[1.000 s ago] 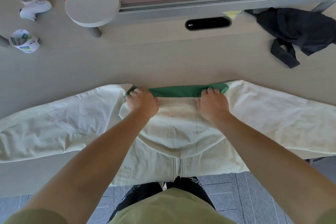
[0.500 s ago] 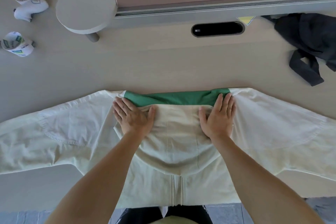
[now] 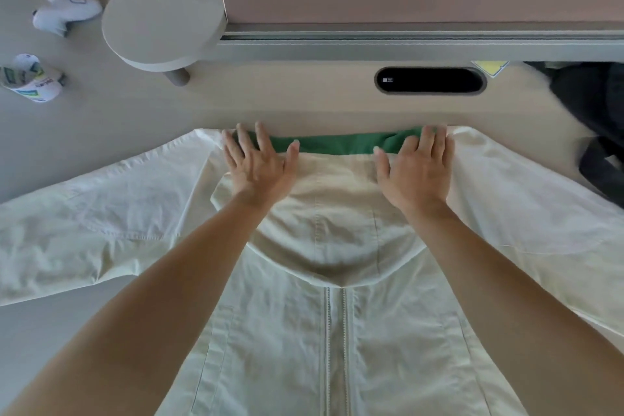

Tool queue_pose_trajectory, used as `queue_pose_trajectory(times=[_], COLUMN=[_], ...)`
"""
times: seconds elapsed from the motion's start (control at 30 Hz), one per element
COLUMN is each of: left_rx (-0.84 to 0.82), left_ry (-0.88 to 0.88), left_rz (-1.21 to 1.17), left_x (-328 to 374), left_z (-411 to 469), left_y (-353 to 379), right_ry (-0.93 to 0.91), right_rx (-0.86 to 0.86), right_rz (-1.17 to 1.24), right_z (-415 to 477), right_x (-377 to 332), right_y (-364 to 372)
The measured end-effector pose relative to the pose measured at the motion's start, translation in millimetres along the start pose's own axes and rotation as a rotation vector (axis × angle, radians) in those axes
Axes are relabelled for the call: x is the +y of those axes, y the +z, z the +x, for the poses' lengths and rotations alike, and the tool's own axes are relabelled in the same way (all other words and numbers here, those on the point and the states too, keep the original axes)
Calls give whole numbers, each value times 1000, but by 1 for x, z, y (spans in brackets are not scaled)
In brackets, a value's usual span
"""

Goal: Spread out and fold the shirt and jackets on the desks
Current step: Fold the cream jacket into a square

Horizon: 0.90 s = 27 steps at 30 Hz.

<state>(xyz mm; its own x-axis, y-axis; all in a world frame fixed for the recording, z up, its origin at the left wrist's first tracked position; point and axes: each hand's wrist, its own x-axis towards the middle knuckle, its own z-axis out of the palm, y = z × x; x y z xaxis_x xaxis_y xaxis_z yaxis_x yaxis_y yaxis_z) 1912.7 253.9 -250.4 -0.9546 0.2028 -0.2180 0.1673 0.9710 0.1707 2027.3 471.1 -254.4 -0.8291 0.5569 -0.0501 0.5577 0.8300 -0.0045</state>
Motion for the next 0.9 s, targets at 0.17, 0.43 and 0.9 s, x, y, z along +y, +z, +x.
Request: queue_pose_trajectory(times=[0.17, 0.43, 0.9], left_rx=[-27, 4, -14], left_ry=[-27, 42, -12], left_rz=[107, 109, 127], left_x=[2, -1, 3], left_z=[21, 56, 61], left_y=[14, 7, 9], right_ry=[90, 112, 99], right_rx=[-148, -170, -163], right_rz=[31, 120, 124], right_z=[22, 45, 35], right_x=[7, 8, 6], right_y=[11, 14, 14])
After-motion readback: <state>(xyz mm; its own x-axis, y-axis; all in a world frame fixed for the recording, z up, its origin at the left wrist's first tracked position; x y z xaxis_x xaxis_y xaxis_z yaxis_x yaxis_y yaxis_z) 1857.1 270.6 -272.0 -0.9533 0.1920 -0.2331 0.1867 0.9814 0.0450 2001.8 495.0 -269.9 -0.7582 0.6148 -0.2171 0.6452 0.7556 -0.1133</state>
